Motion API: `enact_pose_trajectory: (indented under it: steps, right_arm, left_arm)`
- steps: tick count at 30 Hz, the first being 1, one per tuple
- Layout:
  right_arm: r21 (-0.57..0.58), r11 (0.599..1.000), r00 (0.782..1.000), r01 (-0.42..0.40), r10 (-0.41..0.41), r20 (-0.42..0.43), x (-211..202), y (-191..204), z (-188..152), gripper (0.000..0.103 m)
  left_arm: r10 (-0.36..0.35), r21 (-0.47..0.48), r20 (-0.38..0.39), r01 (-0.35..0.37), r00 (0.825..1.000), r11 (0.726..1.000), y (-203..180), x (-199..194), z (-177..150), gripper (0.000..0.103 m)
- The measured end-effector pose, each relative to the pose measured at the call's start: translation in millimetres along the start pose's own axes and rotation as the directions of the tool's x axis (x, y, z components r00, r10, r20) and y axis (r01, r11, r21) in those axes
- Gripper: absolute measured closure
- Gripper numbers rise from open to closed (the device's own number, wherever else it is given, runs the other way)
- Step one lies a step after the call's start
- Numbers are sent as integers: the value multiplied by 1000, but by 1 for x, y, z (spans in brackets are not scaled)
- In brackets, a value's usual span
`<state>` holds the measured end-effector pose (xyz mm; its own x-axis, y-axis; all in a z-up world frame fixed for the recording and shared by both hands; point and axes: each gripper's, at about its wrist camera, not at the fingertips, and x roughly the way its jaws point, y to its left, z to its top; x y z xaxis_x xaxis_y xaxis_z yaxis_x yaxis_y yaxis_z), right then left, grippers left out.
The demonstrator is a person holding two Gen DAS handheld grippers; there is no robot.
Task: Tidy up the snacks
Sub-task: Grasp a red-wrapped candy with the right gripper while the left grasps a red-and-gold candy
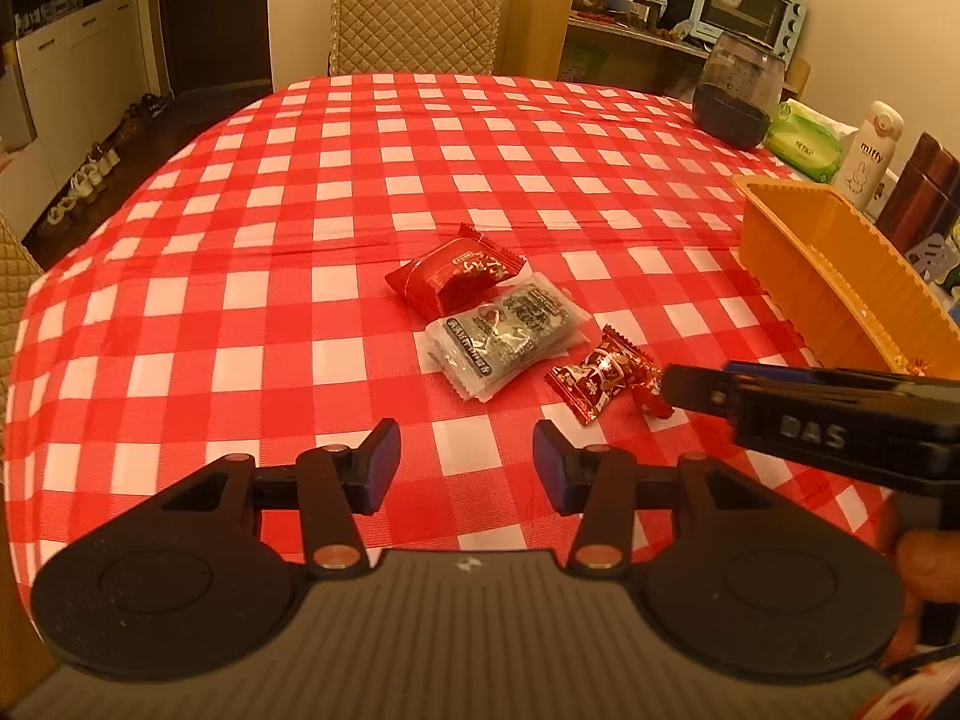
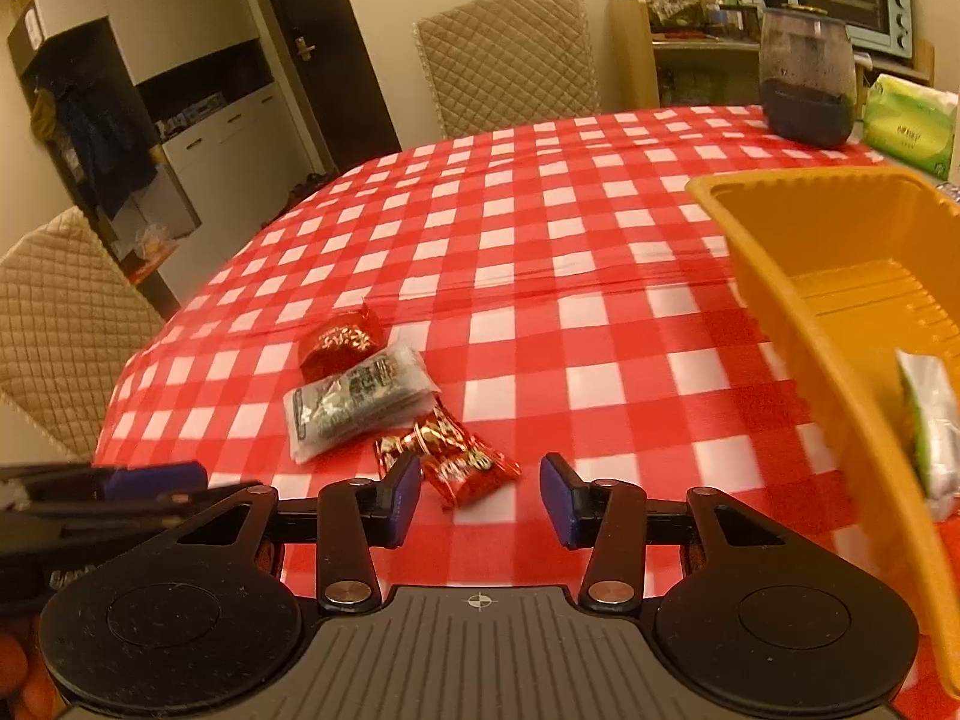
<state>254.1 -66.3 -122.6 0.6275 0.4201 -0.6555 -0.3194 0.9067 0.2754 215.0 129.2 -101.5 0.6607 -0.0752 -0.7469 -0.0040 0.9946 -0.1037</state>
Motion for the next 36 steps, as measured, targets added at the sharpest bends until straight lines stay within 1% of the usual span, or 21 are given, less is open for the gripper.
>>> enact_pose_trajectory:
  steps: [5,6,7,8,9,10,12,15,20,22,25,30,33,36]
  right_arm:
    - [-13,1000,1000,13,-13,-21,20,7,2,57]
    - [-22,1000,999,19,-19,-26,22,8,1,59]
    - [-35,999,999,30,-31,-29,23,9,0,61]
    - [-42,999,999,35,-36,-31,23,8,-1,69]
    - [-48,998,999,37,-39,-36,24,8,-2,74]
    - [-51,998,998,43,-45,-38,24,7,-3,75]
    - [-51,997,998,50,-51,-32,22,3,-3,84]
    - [-54,997,998,58,-59,-20,17,-1,-3,84]
    - [-59,995,997,83,-82,15,0,-8,0,84]
    - [-49,994,995,95,-94,23,-7,-14,0,84]
    - [-20,994,994,110,-110,29,-17,-23,-1,84]
    - [9,993,992,121,-121,28,-24,-35,-2,84]
    - [16,993,992,120,-121,28,-26,-37,-1,84]
    - [25,993,992,119,-120,27,-26,-40,-2,84]
  left_arm:
    - [-19,-7,3,19,1000,1000,1,2,0,58]
    - [-20,-6,2,20,1000,1000,1,3,0,58]
    - [-21,-3,1,21,1000,1000,1,4,0,58]
    - [-21,-1,0,21,1000,1000,0,5,-1,58]
    - [-22,2,1,22,1000,1000,0,5,-1,58]
    - [-26,6,1,26,1000,1000,-1,6,-1,58]
    - [-35,22,7,35,999,999,-4,5,-1,58]
    - [-52,59,14,51,999,997,-11,5,0,58]
    - [-102,125,28,98,994,987,-26,11,2,58]
    - [-121,167,34,114,992,979,-35,14,4,59]
    - [-133,238,40,119,990,964,-49,23,7,59]
    - [-135,328,27,119,990,937,-66,45,12,59]
    - [-134,338,5,125,991,933,-69,59,15,59]
    - [-129,324,-6,124,992,938,-67,69,16,62]
